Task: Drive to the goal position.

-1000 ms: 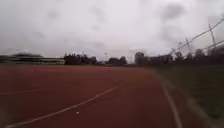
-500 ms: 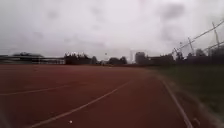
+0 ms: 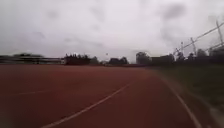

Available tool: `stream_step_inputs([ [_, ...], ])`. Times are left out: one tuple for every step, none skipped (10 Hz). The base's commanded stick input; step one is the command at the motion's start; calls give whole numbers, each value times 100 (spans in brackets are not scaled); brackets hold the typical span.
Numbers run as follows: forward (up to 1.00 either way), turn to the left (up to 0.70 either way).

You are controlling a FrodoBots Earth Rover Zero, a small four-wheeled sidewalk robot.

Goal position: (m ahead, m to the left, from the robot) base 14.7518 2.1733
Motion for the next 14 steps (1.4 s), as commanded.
stream_step_inputs([
  [50, 0],
  [50, 0],
  [50, 0],
  [50, 0],
  [50, 0],
  [50, 0],
  [50, 0],
  [50, 0],
  [50, 0],
  [50, 0],
  [50, 0],
  [50, 0],
  [50, 0],
  [50, 0],
])
